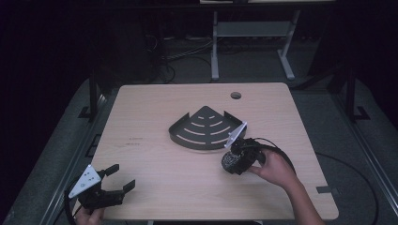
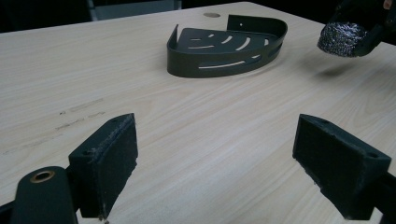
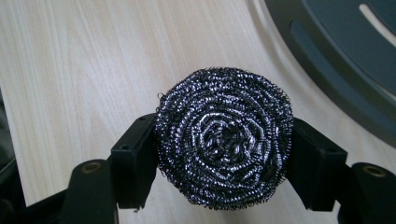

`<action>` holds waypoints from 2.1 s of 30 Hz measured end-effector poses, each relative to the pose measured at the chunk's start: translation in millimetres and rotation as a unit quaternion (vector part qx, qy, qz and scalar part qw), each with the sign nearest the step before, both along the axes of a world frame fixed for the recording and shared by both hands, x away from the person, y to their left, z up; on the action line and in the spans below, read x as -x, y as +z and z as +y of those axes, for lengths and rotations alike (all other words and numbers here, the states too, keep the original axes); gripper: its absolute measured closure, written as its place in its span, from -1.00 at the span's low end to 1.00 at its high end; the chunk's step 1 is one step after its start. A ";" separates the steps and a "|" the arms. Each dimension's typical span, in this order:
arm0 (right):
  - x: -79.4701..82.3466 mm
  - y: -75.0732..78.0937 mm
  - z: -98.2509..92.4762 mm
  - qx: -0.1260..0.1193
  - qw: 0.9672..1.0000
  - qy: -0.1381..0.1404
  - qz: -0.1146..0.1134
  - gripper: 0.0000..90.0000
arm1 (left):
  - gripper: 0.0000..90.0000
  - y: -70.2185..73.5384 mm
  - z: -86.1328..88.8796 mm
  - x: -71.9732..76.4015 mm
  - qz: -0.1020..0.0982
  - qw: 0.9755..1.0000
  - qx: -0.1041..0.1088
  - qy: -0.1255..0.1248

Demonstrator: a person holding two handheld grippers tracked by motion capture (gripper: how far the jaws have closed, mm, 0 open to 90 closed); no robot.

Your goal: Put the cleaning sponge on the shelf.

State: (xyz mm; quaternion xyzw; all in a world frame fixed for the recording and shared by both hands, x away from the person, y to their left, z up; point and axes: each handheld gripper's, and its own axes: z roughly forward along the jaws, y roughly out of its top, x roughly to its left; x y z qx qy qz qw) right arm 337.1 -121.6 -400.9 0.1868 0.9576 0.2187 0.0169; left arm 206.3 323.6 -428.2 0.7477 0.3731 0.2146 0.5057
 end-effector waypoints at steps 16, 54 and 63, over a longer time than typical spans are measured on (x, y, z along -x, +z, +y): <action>-21.9 15.8 11.6 0.003 1.000 0.008 0.003 -0.29 | -0.71 -0.5 1.8 -1.3 0.001 1.000 0.000 0.002; -90.1 29.1 50.9 0.019 1.000 0.001 0.014 -0.30 | -0.71 0.6 4.0 -1.8 -0.001 1.000 0.000 0.004; -103.6 20.8 50.3 0.010 0.999 -0.019 0.024 -0.30 | -0.71 0.7 3.3 -1.8 -0.002 1.000 0.002 0.002</action>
